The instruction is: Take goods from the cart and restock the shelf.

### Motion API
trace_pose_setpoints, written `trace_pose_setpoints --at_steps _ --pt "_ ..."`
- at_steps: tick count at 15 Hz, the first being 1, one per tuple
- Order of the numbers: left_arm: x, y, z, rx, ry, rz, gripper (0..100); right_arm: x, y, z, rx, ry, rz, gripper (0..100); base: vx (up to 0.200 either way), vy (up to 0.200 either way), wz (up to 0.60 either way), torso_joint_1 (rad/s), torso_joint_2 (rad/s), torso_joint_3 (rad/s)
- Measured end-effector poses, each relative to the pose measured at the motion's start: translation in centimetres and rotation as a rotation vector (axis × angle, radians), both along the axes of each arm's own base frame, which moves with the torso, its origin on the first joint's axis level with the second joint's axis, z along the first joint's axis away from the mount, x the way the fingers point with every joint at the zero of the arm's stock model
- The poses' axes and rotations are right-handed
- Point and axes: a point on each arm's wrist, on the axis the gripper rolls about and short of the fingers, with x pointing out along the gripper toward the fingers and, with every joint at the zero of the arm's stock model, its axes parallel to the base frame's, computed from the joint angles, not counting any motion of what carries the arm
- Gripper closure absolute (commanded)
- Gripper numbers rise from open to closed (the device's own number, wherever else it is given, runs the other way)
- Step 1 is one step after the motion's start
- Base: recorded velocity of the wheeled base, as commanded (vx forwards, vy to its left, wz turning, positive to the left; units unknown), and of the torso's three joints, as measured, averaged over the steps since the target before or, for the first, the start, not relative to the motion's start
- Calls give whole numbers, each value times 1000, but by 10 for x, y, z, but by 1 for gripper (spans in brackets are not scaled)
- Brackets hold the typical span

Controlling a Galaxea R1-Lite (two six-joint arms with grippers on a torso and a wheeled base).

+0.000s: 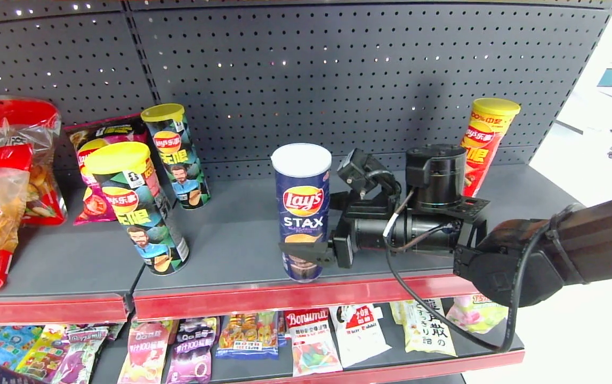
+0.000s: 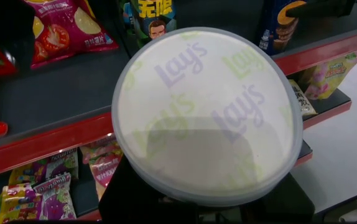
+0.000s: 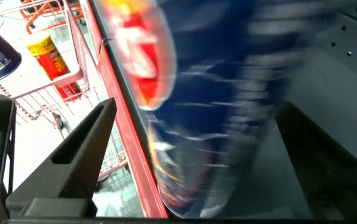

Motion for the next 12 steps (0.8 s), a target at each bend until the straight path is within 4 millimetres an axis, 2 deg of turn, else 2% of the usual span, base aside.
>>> trace_pose_setpoints --at_steps 7,10,12 --pt "1 0 -5 4 16 -4 100 -24 -28 1 -25 39 -110 0 0 0 0 0 0 0" --pt "2 -1 -11 8 32 4 100 -42 -48 9 -22 41 -184 0 0 0 0 0 0 0" --pt "2 -1 -13 10 39 7 100 -60 -65 15 -34 16 -299 0 0 0 0 0 0 0"
